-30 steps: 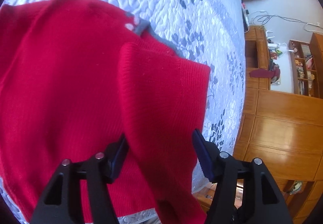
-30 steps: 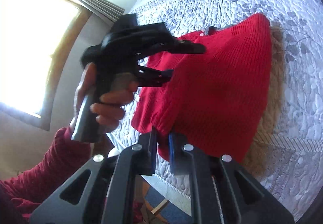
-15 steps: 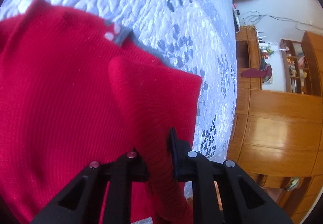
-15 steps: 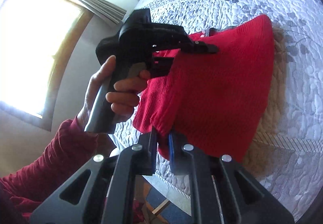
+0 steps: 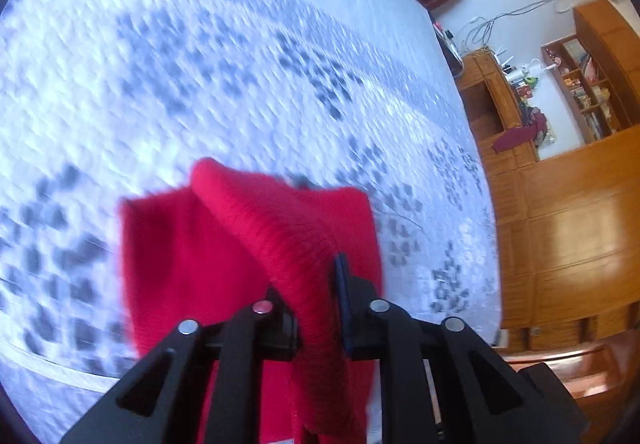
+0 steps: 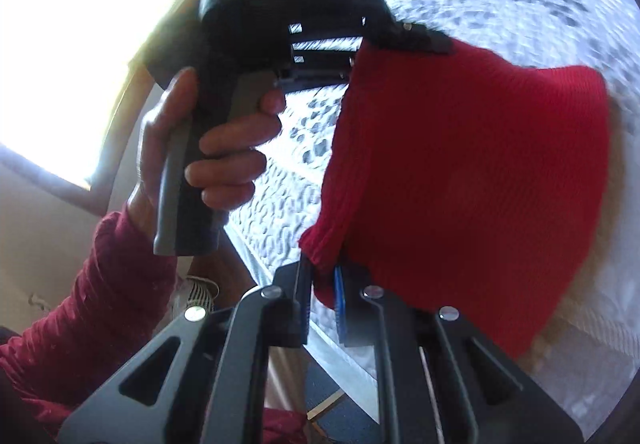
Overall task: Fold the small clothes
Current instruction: 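Lay the folded bundle down with the left gripper and straighten it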
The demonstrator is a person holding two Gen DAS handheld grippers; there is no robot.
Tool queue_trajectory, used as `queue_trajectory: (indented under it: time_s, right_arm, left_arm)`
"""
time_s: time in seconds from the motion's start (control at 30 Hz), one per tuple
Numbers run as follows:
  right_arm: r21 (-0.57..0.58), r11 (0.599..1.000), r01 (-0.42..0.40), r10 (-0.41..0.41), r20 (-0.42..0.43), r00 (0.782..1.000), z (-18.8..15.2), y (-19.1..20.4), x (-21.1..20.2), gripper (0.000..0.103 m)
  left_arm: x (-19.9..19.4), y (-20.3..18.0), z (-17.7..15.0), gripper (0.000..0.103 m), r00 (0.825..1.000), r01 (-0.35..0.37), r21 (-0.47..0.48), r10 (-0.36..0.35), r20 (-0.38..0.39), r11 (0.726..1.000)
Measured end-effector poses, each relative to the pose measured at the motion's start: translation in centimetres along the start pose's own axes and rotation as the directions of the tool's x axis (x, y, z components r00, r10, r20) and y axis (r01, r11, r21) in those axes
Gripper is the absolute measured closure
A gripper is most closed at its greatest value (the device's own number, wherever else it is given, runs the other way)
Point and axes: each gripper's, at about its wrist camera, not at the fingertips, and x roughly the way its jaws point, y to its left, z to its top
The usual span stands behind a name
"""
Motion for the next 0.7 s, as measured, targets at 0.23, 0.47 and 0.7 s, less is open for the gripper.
queue_trajectory:
  time_s: [0.23, 0.47, 0.7]
  right_arm:
    - [0.021, 0.996, 0.082, -0.078, -0.142, 0.987, -0.8, -1.5, 7.8, 0.095]
    - [0.046, 0.998, 0.047, -0.041, -0.13, 0.991, -1.0, -3.1, 7.8, 0.074]
    - [0.059, 0.997, 0.051, -0.051, -0.008, 0.999, -1.4, -4.3, 0.7, 0.048]
  left_arm:
    - [1.5, 7.5, -1.4, 0.092, 0.992, -0.118, -0.105, 0.113, -0.052, 0.988]
    - [2.4, 9.5, -2.2, 0.091, 0.995, -0.09, -0.147, 0.082, -0.056, 0.985]
    - [-1.5, 6.8, -6.1, 0.074, 0.983, -0.167, -0.044, 0.163, -0.082, 0.985]
